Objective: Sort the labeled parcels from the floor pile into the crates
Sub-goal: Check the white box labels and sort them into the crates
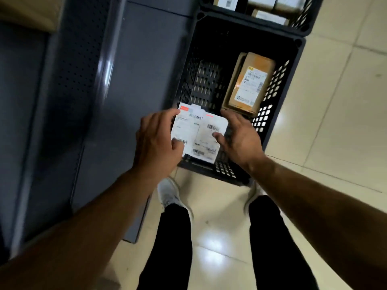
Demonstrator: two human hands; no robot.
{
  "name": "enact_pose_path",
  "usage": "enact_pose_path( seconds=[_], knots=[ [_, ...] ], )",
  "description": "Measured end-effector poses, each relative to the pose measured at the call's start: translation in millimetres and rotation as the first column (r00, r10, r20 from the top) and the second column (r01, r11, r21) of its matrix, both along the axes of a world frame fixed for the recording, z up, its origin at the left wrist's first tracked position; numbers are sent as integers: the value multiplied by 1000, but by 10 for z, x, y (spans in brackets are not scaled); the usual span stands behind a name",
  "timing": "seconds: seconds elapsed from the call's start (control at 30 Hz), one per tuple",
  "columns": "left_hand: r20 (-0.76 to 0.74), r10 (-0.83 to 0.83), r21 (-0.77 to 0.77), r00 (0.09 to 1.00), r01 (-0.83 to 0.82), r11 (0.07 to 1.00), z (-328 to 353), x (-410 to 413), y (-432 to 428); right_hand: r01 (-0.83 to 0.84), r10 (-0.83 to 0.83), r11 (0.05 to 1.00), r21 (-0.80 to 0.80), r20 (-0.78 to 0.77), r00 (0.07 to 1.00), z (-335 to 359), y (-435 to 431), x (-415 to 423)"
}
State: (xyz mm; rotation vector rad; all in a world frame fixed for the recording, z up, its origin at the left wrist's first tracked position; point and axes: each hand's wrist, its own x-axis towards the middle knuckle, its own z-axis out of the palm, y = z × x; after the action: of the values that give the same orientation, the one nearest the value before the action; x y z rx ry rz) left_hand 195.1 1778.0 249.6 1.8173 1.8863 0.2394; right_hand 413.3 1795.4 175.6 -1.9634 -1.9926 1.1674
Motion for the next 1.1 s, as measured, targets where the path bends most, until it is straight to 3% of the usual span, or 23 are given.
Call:
enact_pose_path(
  seconds=[0.13,0.33,0.5,0.6,0.7,0.9,1.1],
  knots=[
    [111,0,8,994,-1,1000,956,191,145,-116,127,976,186,-48,991,1269,220,181],
    [127,50,229,991,-78,970,2935,314,161,-237,309,852,467,-82,948,3423,458,341],
    [46,212,330,976,-216,919,4486,327,-124,-384,575,637,668,-81,814,5142,577,142],
    [43,367,342,929,-359,868,5275,228,-589,-408,664,537,739,-71,744,5849,478,-102],
    [-75,501,377,862,-441,814,6003,24,-1303,-418,777,453,788,-118,619,6395,139,-542],
    [19,743,513,670,-644,567,7003,-165,-2770,-464,931,312,829,-168,325,7340,-1077,-1372],
    [80,879,621,469,-713,324,7330,-178,-4406,-520,990,140,843,-107,94,8011,-2475,-1806]
  ],
)
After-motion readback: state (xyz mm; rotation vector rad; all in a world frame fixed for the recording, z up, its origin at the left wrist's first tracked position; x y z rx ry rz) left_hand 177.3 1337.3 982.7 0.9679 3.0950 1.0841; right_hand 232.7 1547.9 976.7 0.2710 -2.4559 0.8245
